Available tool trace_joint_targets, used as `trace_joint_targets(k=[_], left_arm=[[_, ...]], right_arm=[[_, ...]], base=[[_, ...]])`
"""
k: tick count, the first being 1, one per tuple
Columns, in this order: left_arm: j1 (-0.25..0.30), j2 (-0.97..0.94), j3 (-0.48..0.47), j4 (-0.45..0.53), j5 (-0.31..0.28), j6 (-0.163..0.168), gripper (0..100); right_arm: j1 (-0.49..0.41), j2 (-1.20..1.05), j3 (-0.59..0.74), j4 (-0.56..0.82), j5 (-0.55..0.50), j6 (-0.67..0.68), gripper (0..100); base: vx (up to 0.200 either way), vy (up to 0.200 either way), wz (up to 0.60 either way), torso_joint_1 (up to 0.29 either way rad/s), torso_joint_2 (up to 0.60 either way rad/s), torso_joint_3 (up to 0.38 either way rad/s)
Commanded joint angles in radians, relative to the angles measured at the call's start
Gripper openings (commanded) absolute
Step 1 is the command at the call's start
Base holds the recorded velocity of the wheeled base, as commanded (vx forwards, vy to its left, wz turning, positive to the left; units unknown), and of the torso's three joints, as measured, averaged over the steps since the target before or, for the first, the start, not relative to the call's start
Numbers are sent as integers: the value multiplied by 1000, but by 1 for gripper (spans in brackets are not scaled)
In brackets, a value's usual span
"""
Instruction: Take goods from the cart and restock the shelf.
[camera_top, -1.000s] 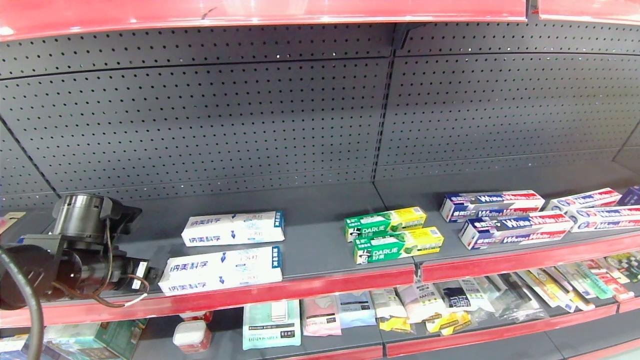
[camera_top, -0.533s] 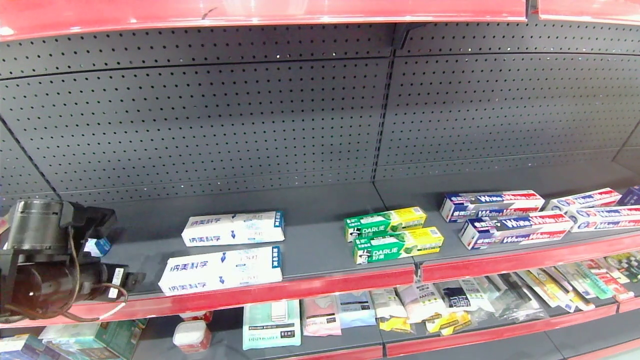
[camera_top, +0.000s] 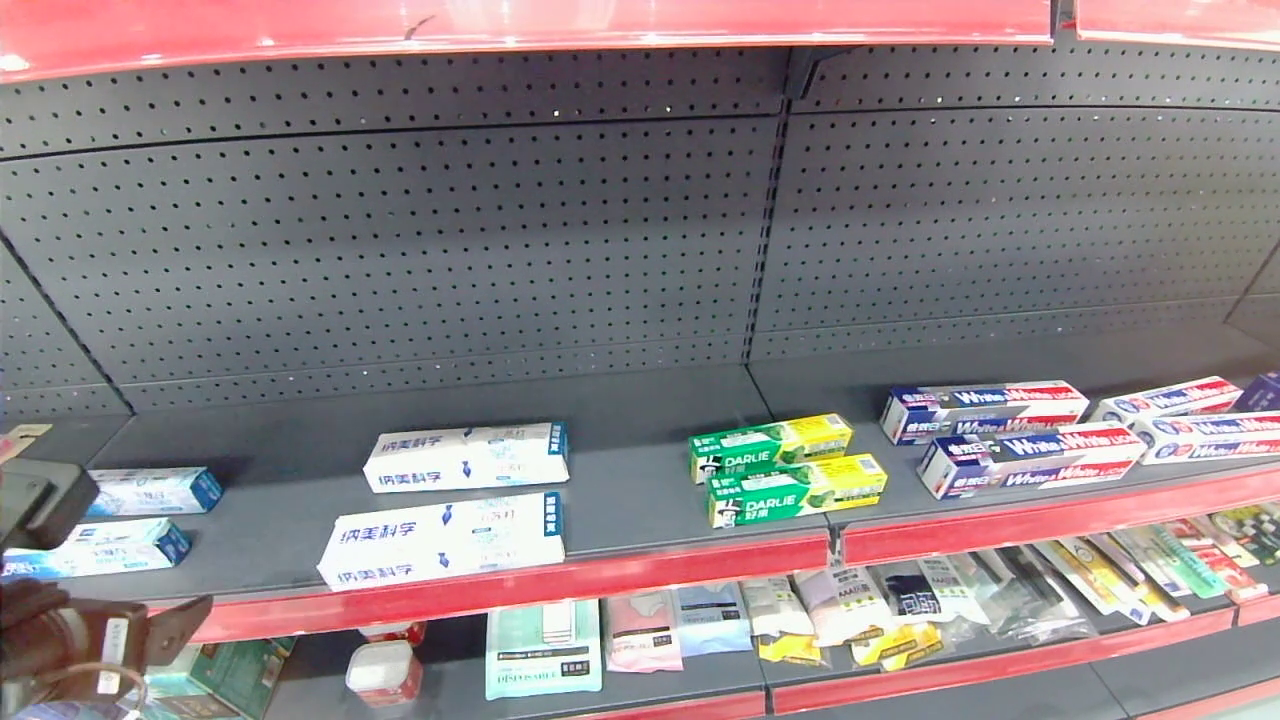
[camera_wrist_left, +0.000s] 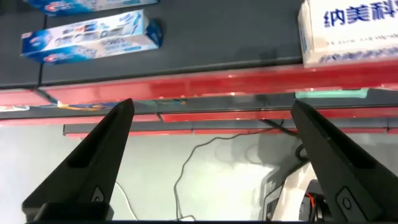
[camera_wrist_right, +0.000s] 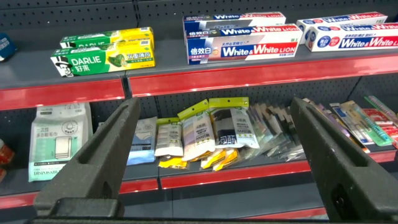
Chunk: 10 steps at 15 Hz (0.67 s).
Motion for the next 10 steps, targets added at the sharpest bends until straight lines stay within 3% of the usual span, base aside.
trace_joint_targets(k=[1, 5, 7, 8, 9, 10], left_arm=[[1, -323, 57, 106, -23, 1, 100], [-6, -664, 196, 123, -144, 2, 100], [-13, -760, 229, 123, -247, 10, 100], [-13, -816, 250, 129, -272, 11, 100], [-15, -920, 308, 145, -281, -2, 100], [-21, -991, 311, 145, -284, -44, 100]], right_arm=[[0, 1, 0, 0, 0, 0, 100], [0, 1, 0, 0, 0, 0, 100], [0, 1, 0, 0, 0, 0, 100], [0, 1, 0, 0, 0, 0, 100], [0, 1, 0, 0, 0, 0, 100], [0, 1, 0, 0, 0, 0, 100]], base=[[0, 0, 0, 0, 0, 0], [0, 0, 0, 0, 0, 0], [0, 0, 0, 0, 0, 0], [0, 0, 0, 0, 0, 0], [0, 0, 0, 0, 0, 0], [0, 0, 0, 0, 0, 0]])
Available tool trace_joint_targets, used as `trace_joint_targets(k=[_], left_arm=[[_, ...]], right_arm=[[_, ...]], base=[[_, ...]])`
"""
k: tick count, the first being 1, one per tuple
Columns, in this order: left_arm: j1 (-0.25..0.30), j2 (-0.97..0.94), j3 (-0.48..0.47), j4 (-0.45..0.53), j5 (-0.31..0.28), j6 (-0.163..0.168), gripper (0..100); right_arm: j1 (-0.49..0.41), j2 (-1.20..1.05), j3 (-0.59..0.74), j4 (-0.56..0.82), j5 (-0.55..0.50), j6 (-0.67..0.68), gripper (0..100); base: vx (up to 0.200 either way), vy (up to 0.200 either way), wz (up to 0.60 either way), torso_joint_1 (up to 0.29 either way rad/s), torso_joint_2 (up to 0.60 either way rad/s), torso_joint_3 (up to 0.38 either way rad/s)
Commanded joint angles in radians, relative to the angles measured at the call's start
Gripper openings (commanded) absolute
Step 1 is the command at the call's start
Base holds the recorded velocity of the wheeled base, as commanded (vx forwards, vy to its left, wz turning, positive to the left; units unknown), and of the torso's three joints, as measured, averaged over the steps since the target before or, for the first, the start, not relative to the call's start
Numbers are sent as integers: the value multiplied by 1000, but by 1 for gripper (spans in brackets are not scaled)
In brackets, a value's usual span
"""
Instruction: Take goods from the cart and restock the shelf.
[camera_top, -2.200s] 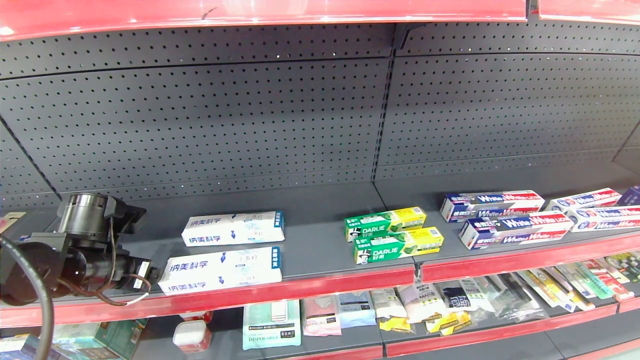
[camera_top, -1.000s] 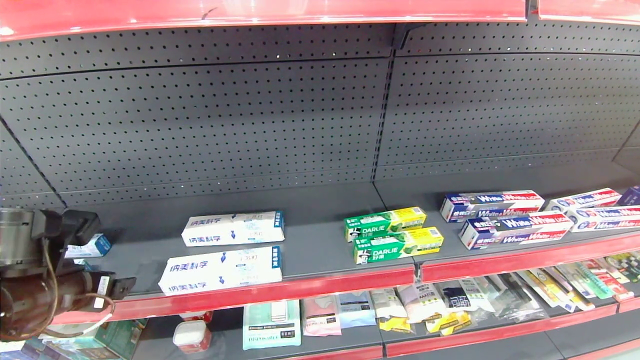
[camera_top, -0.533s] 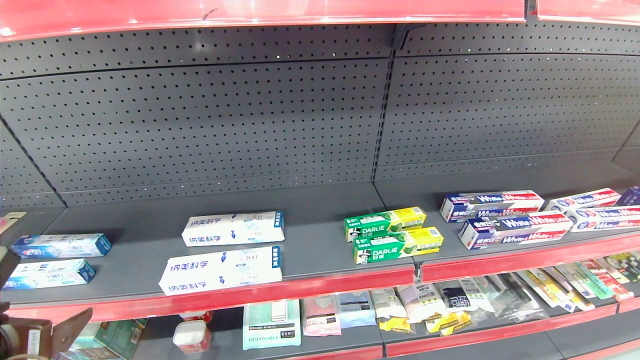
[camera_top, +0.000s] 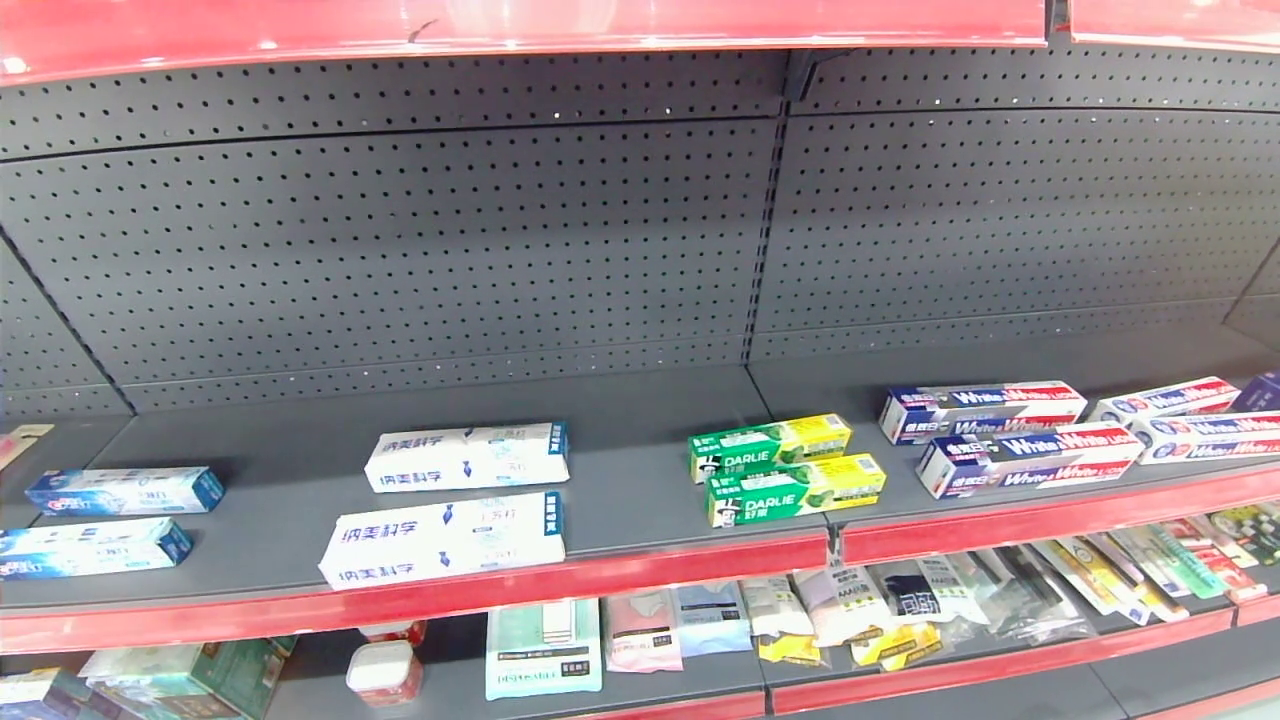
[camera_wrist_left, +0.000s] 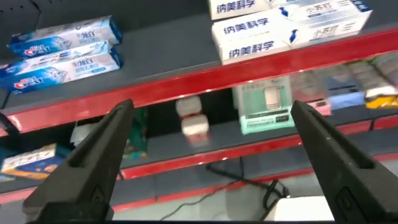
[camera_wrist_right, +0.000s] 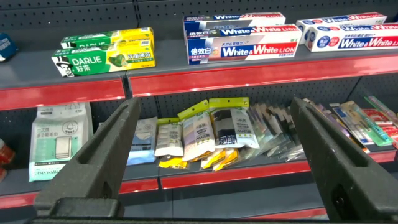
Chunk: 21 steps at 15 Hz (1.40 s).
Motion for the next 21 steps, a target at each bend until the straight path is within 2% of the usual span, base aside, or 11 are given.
trace_joint_targets(k=[1, 3, 4, 5, 6, 7, 8, 9, 10, 15, 21], left_arm=[[-8, -262, 66, 5, -9, -60, 100], [-45, -328, 92, -44, -21, -58, 100], [-42, -328, 113, -93, -32, -58, 100], [-42, -328, 116, -107, -20, -61, 100], [-42, -328, 116, -104, 34, -63, 100], [-42, -328, 116, -104, 49, -63, 100], [-42, -328, 116, -103, 103, -91, 100], [-42, -328, 116, -63, 112, -134, 100], [-42, -328, 116, -61, 114, -141, 100], [-42, -328, 116, -61, 112, -140, 100], [-42, -328, 116, -61, 112, -140, 100]], right_arm=[[0, 1, 0, 0, 0, 0, 100], [0, 1, 0, 0, 0, 0, 100], [0, 1, 0, 0, 0, 0, 100], [0, 1, 0, 0, 0, 2, 100], [0, 1, 0, 0, 0, 0, 100], [0, 1, 0, 0, 0, 0, 100], [0, 1, 0, 0, 0, 0, 100], [0, 1, 0, 0, 0, 2, 100], [0, 1, 0, 0, 0, 0, 100], [0, 1, 0, 0, 1, -2, 100], [0, 1, 0, 0, 1, -3, 100]], base=[[0, 0, 0, 0, 0, 0], [0, 0, 0, 0, 0, 0], [0, 0, 0, 0, 0, 0], [0, 0, 0, 0, 0, 0], [0, 0, 0, 0, 0, 0], [0, 0, 0, 0, 0, 0], [0, 0, 0, 0, 0, 0], [0, 0, 0, 0, 0, 0], [0, 0, 0, 0, 0, 0], [0, 0, 0, 0, 0, 0], [0, 0, 600, 5, 3, 5]])
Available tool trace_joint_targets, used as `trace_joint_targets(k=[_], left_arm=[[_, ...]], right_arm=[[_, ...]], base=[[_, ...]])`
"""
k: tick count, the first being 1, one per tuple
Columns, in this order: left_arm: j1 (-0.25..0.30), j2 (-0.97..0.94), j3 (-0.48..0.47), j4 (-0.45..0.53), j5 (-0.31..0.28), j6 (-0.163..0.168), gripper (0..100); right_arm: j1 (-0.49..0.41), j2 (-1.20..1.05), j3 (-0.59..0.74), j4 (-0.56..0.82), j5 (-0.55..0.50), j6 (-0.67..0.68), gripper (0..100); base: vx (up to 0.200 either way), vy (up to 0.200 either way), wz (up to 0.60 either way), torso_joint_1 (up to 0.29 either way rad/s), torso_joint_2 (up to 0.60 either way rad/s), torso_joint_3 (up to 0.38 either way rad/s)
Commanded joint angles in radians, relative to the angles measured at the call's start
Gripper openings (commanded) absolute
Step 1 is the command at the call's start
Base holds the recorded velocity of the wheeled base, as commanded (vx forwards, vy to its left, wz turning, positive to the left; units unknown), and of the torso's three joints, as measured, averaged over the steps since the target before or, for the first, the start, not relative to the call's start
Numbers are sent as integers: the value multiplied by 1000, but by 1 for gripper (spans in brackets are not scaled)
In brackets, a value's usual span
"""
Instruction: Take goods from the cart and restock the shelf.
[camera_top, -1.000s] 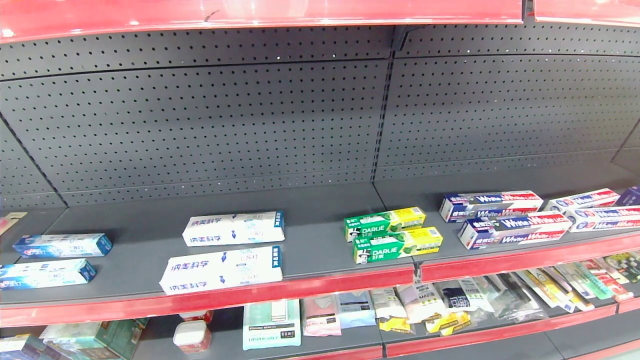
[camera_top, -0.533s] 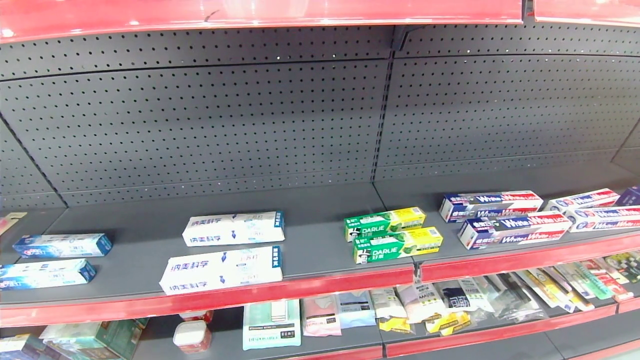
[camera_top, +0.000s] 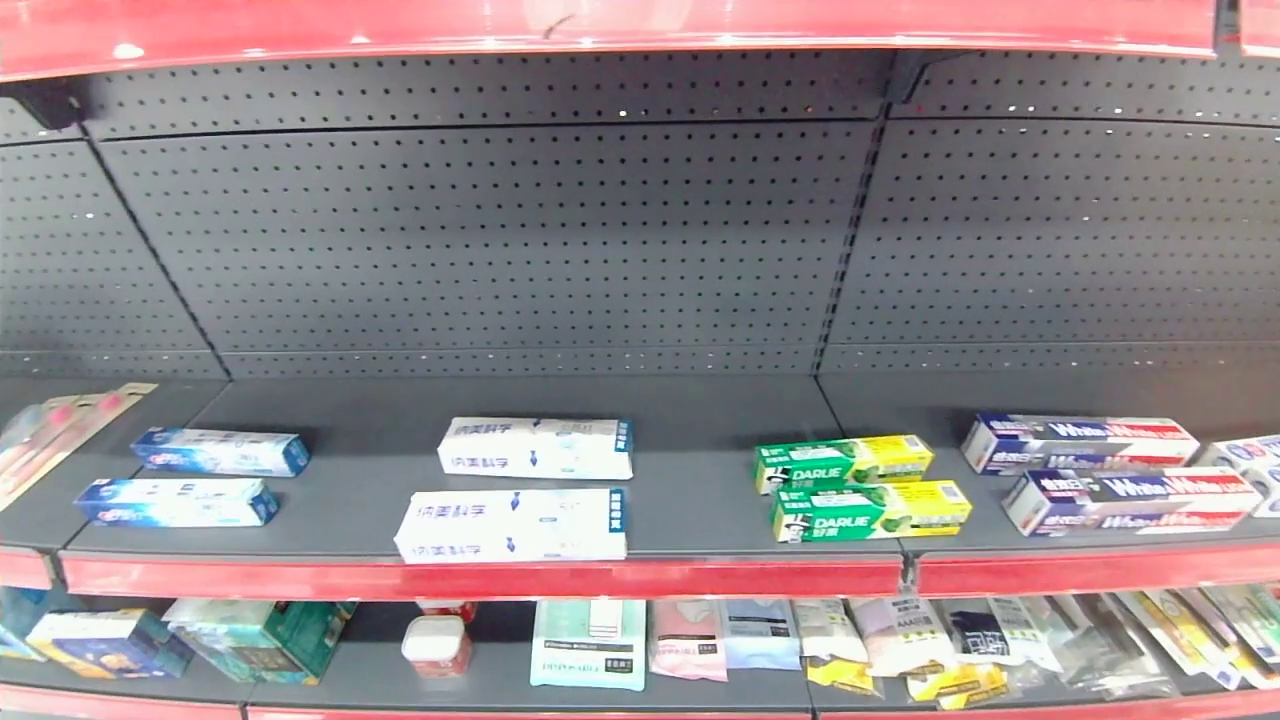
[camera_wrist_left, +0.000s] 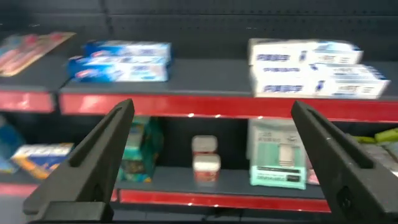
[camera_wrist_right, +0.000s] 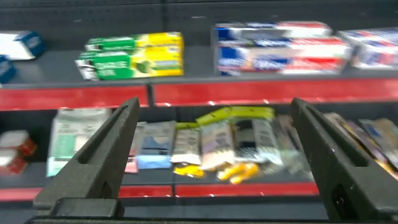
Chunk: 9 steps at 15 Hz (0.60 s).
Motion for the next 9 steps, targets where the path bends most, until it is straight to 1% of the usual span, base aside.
trace_joint_targets(k=[1, 9], left_arm=[[1, 2, 0, -1, 0, 0, 100], [1, 2, 0, -1, 0, 0, 100]], right_arm=[[0, 1, 0, 0, 0, 0, 100], [0, 1, 0, 0, -2, -2, 100]], base=[[0, 0, 0, 0, 0, 0], [0, 0, 0, 0, 0, 0]])
